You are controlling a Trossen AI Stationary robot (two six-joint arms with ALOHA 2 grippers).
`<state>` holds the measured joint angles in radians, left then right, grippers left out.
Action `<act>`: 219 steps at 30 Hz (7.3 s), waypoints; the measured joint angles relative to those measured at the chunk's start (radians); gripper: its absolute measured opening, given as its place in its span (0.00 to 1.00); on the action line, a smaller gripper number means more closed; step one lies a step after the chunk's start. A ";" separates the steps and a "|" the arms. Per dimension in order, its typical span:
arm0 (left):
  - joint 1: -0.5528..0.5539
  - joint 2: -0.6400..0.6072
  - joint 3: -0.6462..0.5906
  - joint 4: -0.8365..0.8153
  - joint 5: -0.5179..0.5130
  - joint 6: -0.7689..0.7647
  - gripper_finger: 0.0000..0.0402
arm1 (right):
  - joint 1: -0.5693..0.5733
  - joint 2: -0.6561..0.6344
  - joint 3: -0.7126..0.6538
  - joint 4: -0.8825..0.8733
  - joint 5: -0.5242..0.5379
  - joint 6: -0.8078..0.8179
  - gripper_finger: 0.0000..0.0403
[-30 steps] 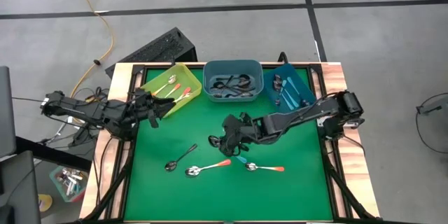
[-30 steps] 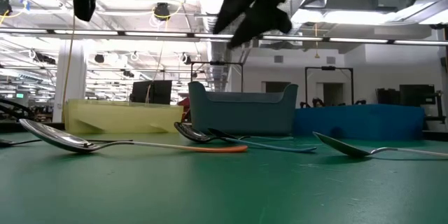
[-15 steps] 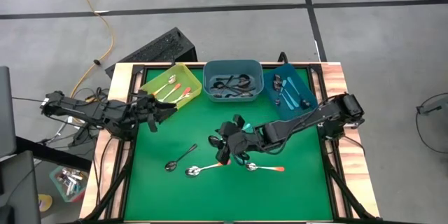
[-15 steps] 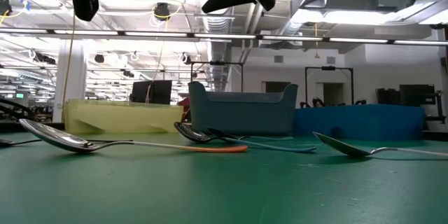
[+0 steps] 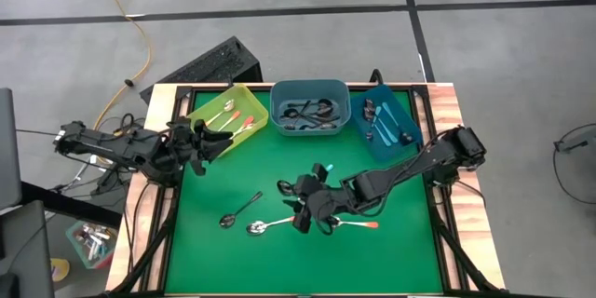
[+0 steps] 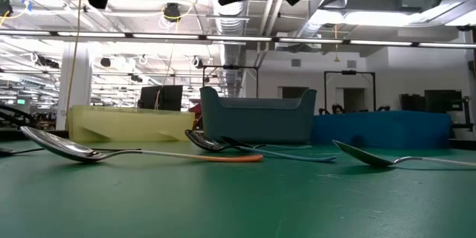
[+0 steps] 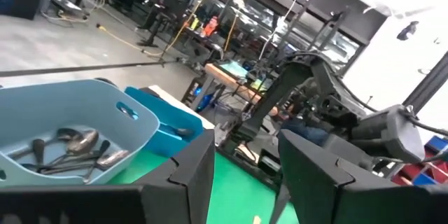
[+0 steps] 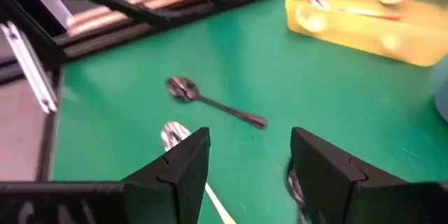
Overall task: Sort silverware by color (type)
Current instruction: Put the blue spoon into the blue bin
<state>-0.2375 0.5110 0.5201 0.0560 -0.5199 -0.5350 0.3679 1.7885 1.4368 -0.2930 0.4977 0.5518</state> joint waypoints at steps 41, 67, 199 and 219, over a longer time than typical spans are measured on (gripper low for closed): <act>0.003 0.000 0.000 -0.204 0.017 0.079 0.53 | -0.216 0.019 0.042 -0.244 -0.399 -0.607 0.53; 0.004 -0.001 0.000 -0.333 -0.007 0.060 0.54 | -0.352 0.263 0.040 -0.494 -0.444 -0.841 0.53; 0.106 -0.001 0.000 -0.388 -0.281 -0.291 0.53 | -0.915 -0.558 -0.490 -0.783 -0.158 -0.119 0.01; 0.195 0.000 0.000 -0.417 -0.221 -0.298 0.53 | -1.099 -0.435 -0.700 -0.396 -0.196 -0.237 0.01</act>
<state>-0.0429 0.5106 0.5205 -0.3611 -0.7406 -0.8330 -0.7307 1.3535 0.7364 -0.6886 0.3019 0.3149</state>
